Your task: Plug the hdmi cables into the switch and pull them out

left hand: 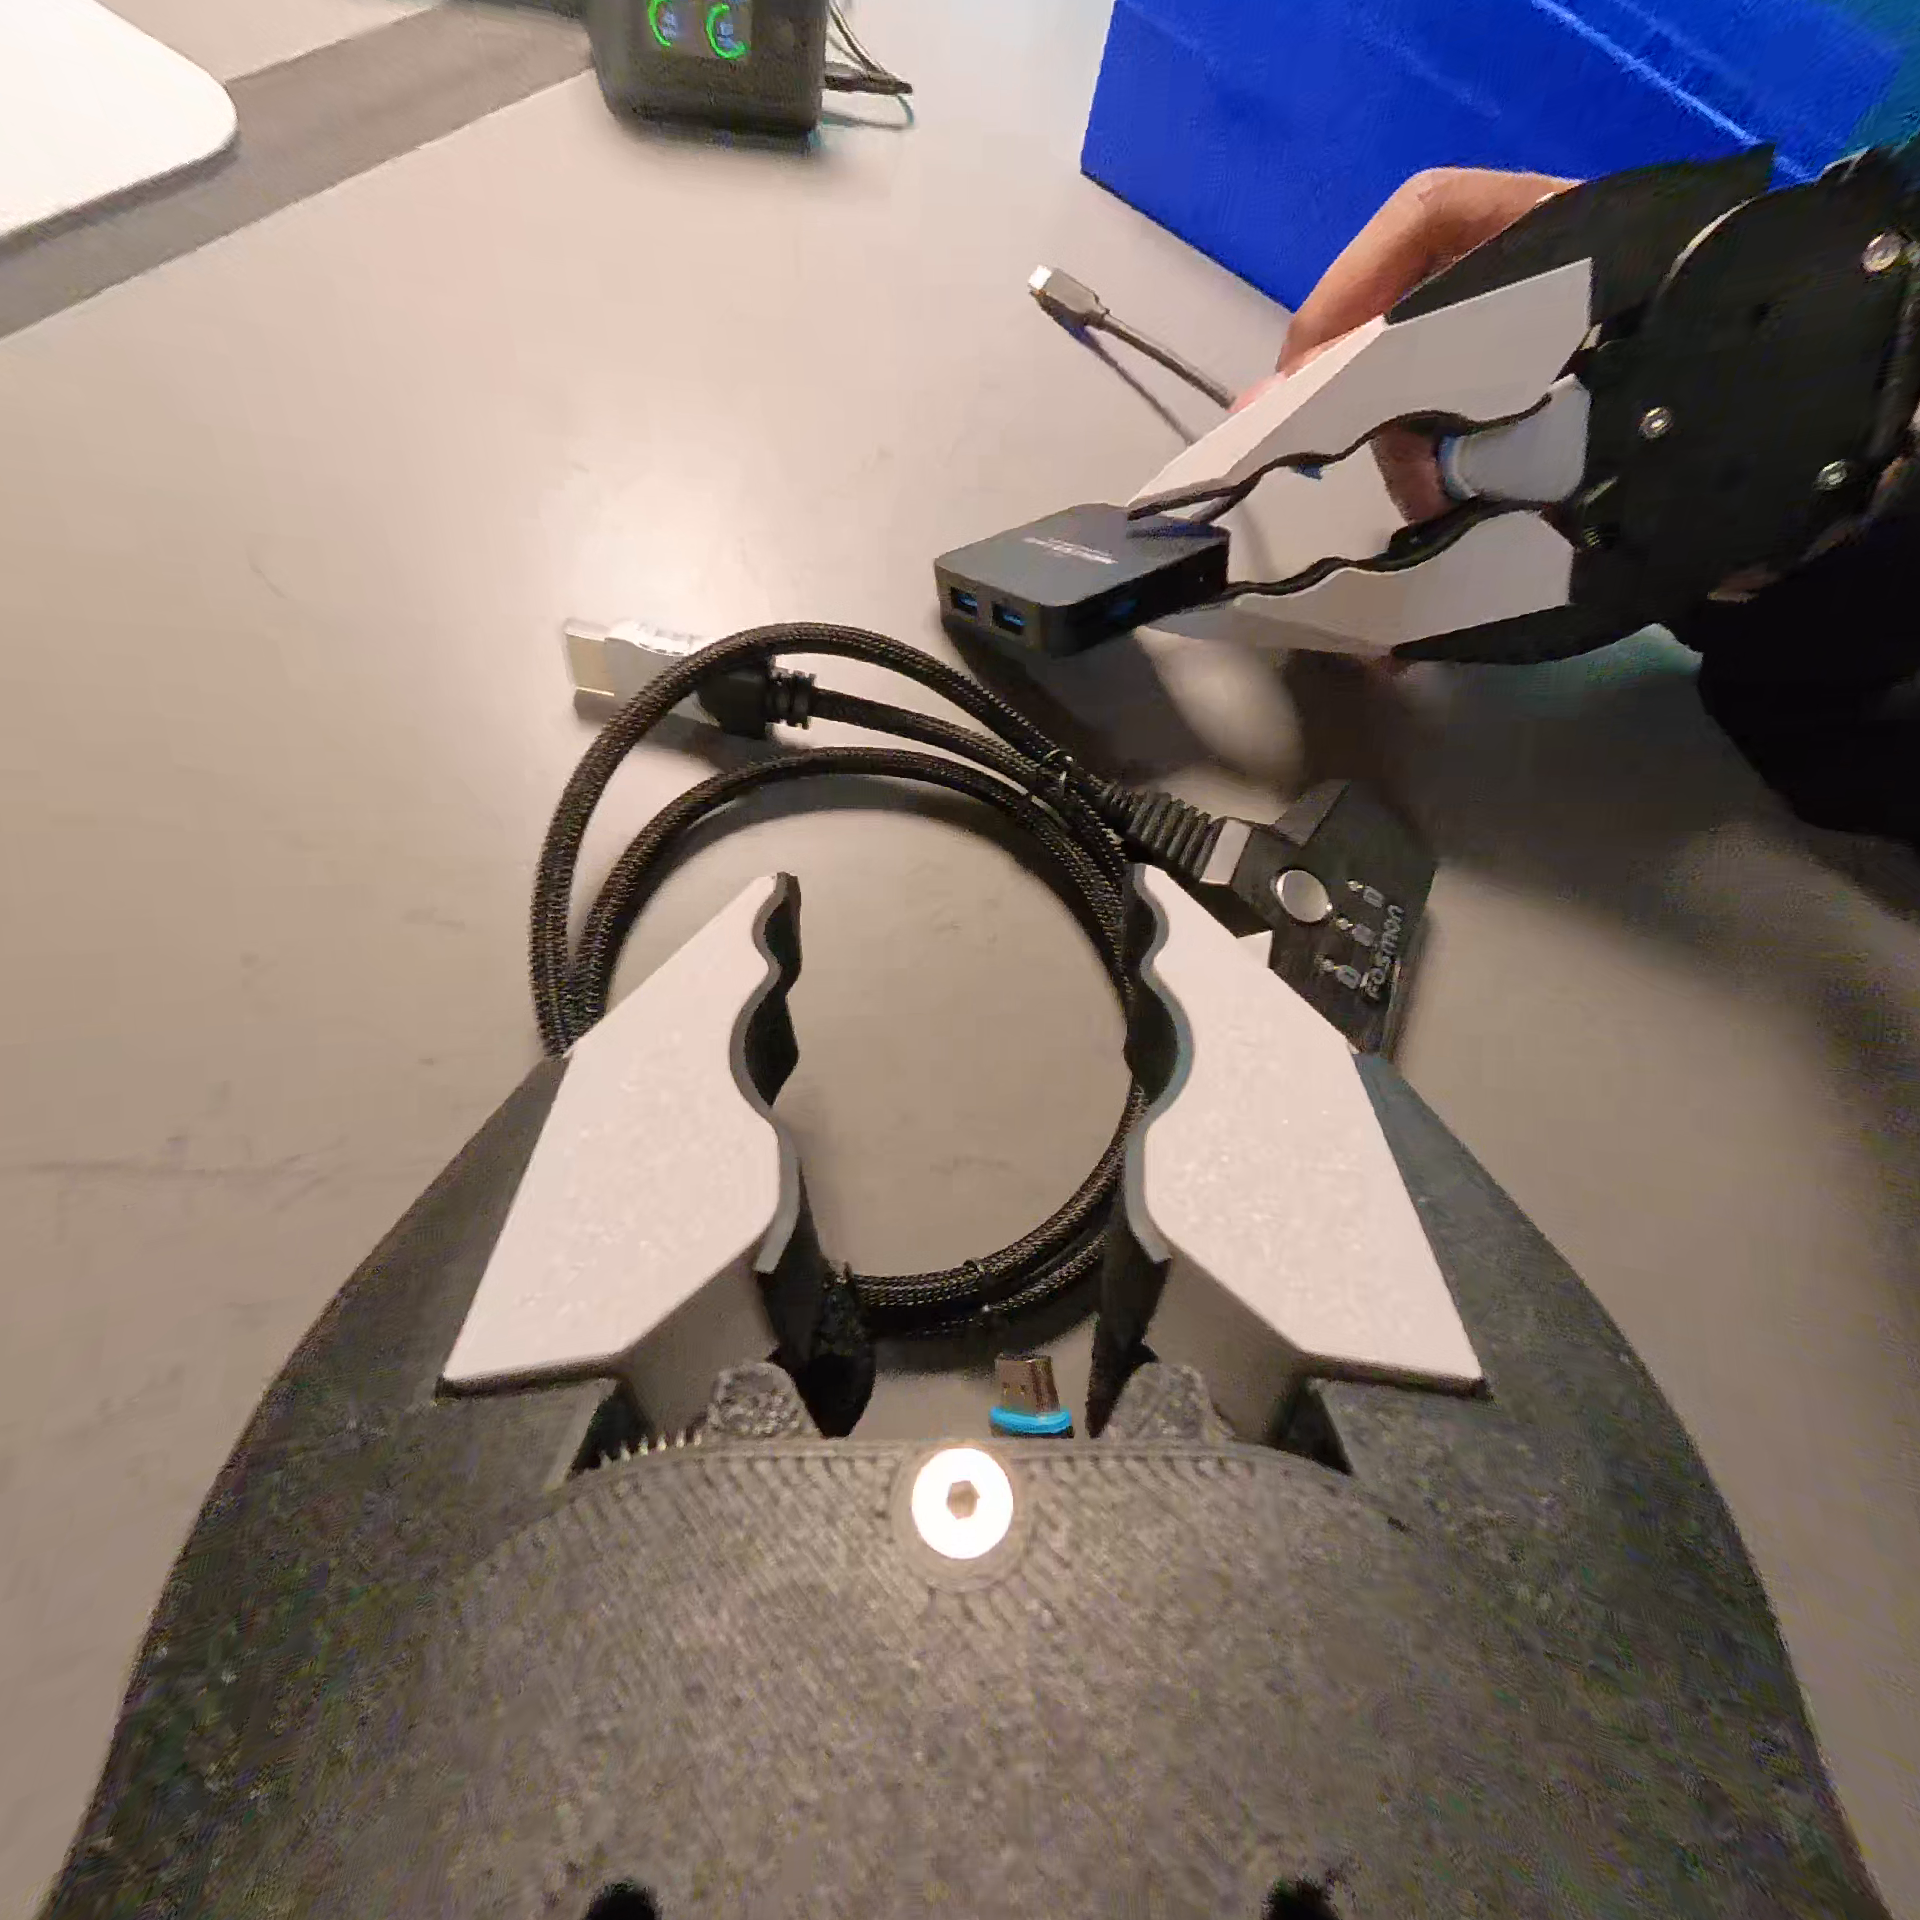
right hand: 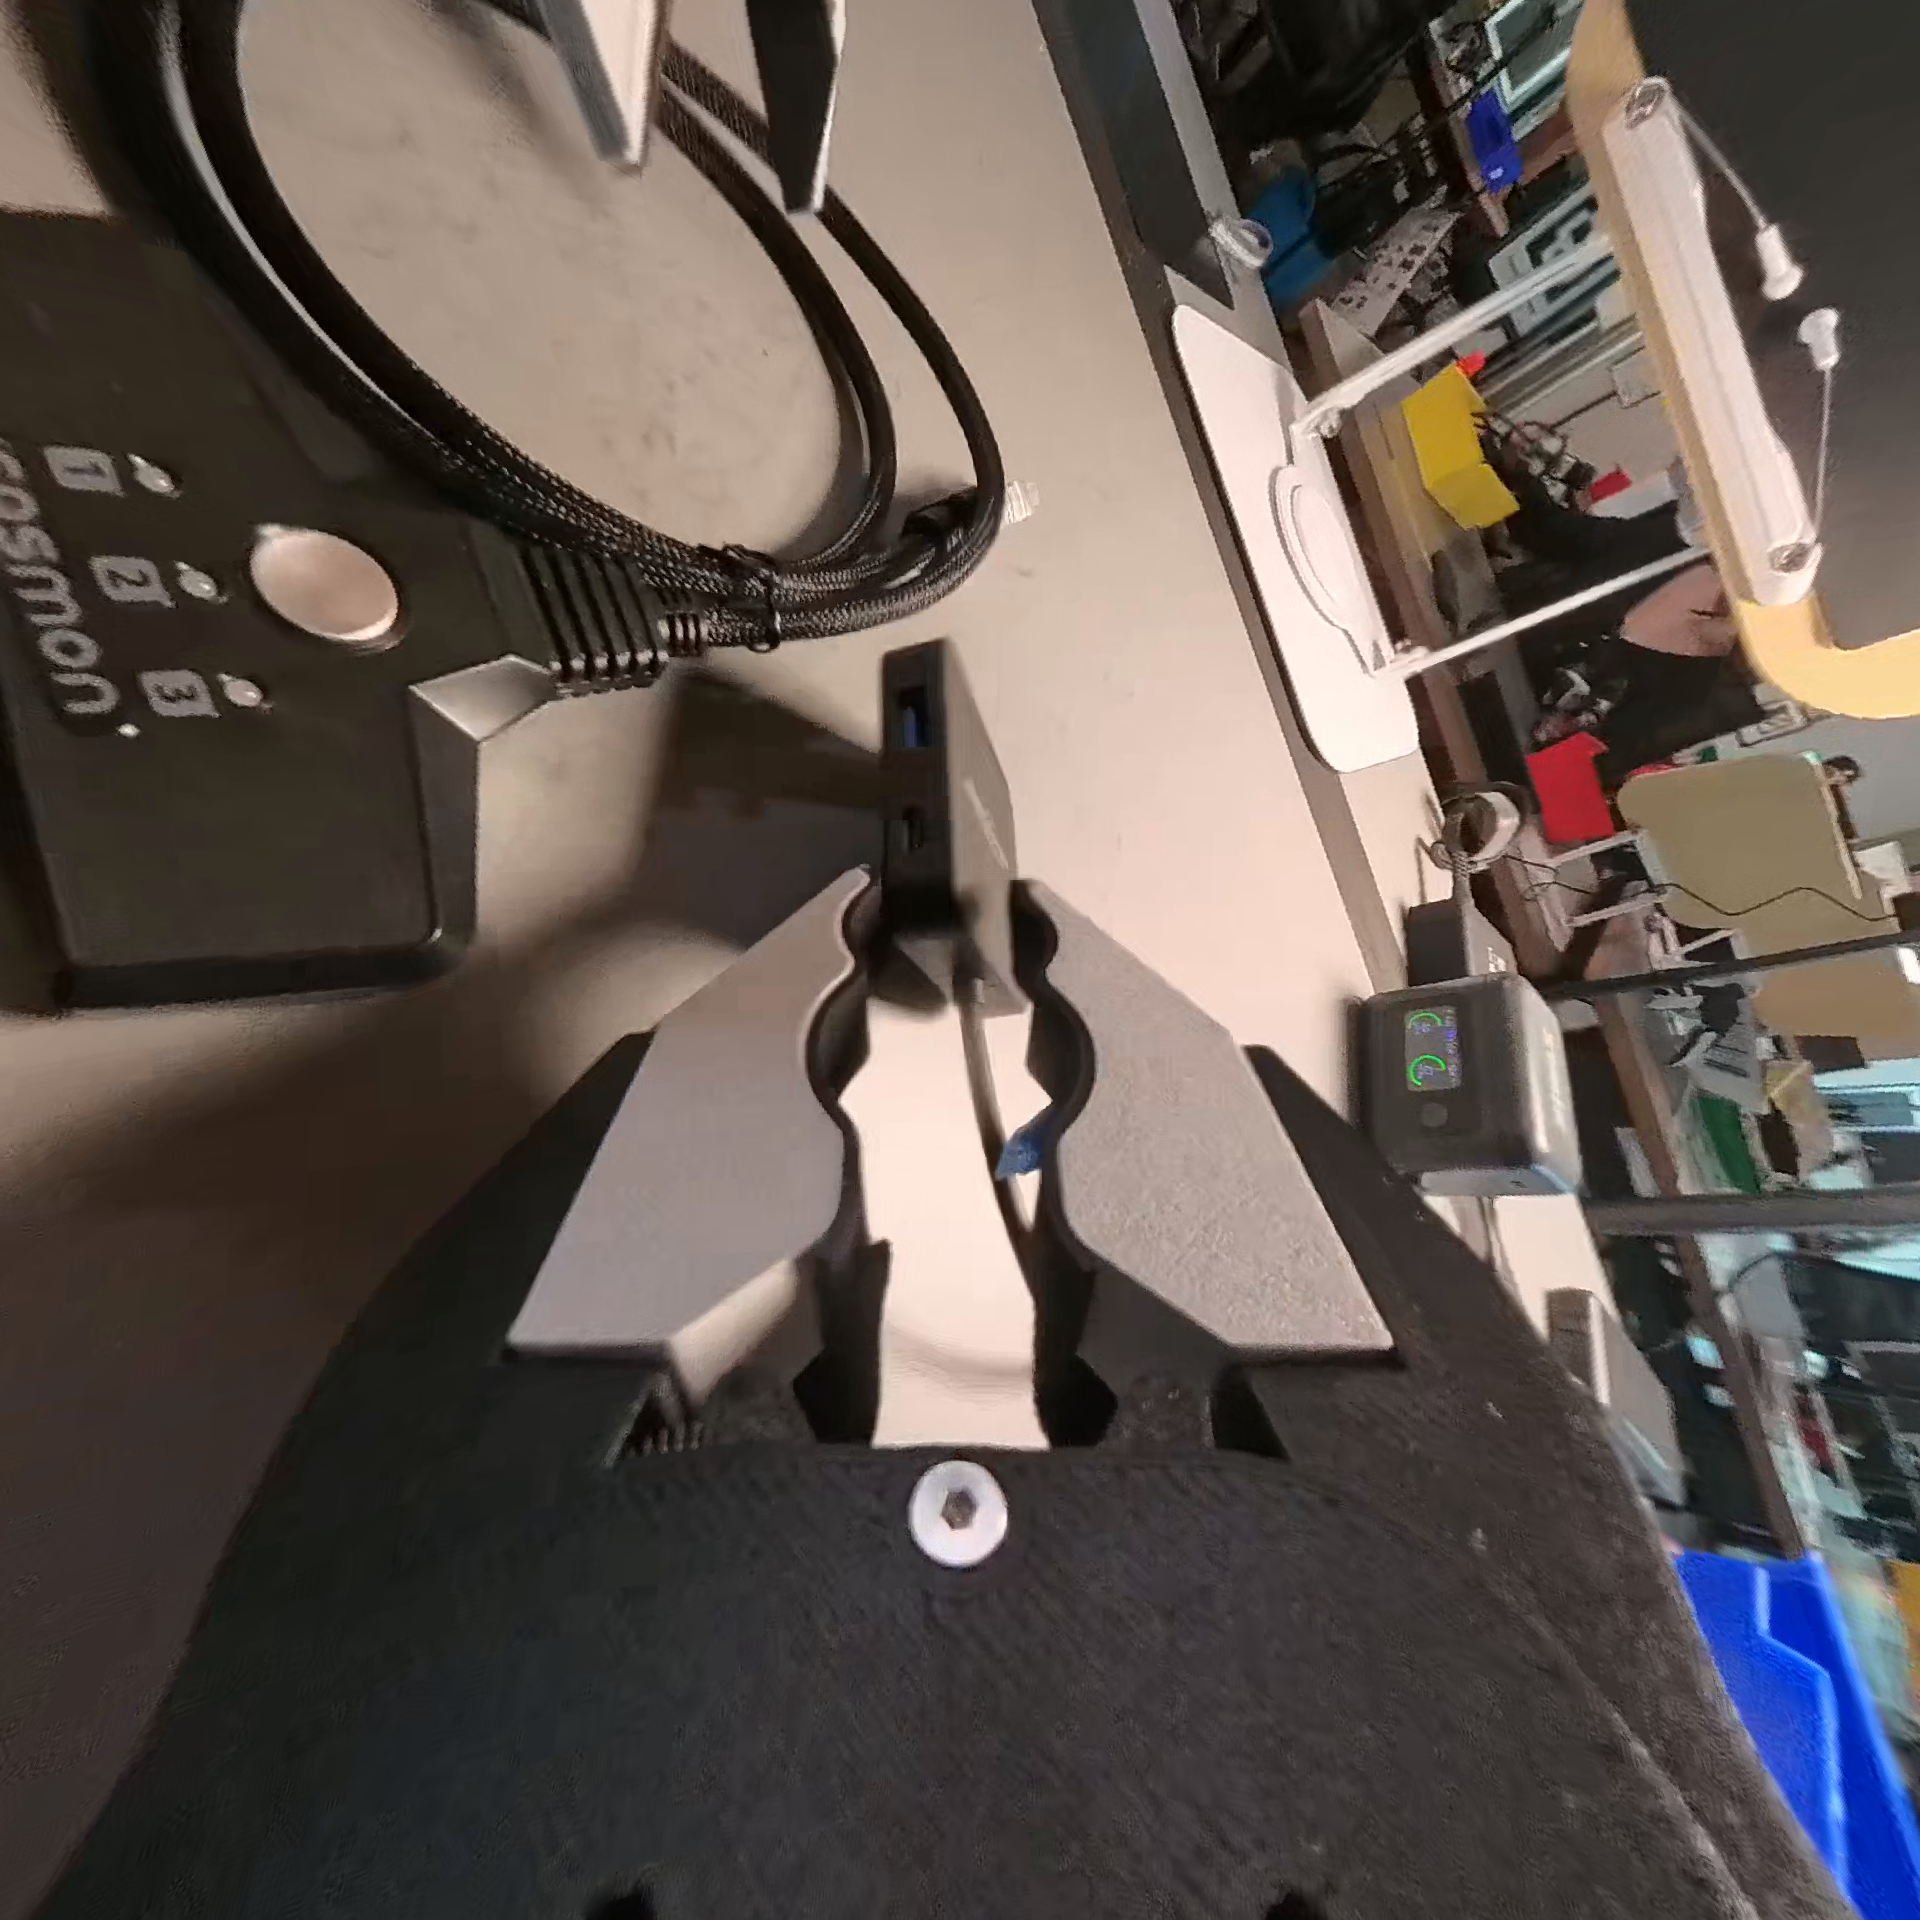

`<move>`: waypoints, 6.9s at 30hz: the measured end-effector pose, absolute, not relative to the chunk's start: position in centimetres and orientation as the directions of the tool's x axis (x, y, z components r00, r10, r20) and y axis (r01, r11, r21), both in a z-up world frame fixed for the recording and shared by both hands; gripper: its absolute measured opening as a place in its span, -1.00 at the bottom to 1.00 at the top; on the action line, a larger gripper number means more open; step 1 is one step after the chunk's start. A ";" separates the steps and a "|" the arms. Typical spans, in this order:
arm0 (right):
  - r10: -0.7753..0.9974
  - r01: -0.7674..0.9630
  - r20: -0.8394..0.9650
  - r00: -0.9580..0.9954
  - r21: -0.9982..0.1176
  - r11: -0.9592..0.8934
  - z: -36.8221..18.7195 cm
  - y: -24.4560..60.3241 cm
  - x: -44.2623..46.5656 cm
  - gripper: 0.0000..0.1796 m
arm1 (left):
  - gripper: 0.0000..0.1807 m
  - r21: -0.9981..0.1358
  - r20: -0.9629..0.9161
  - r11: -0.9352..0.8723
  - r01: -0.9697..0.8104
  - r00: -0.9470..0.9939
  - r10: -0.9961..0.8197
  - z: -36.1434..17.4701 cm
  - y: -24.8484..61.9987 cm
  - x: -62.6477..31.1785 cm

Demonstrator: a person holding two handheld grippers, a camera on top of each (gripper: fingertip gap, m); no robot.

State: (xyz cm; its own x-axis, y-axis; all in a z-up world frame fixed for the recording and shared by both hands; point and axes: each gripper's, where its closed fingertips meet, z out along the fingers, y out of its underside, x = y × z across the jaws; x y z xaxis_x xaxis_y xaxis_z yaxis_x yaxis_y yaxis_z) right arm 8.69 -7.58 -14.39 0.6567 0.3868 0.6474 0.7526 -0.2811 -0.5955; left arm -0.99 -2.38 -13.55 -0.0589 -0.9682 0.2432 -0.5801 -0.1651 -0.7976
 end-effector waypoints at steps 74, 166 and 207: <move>0.260 0.067 -0.030 0.965 -0.933 -0.355 -10.1 -4.1 8.8 -0.81 | -0.62 -0.726 -0.032 0.254 -0.639 -0.338 -0.941 -15.7 -4.0 -4.0; 0.727 0.545 0.093 0.680 -0.727 -0.417 -16.7 -10.5 0.6 -0.45 | -0.87 -0.864 0.201 -0.120 -0.489 -0.117 -0.973 -8.4 0.0 -11.6; 0.448 0.172 -0.104 0.888 -0.827 -0.534 -14.9 -5.9 1.4 -0.46 | -0.89 -0.564 0.815 -0.672 -0.479 -0.196 -0.545 -10.3 -7.2 -4.7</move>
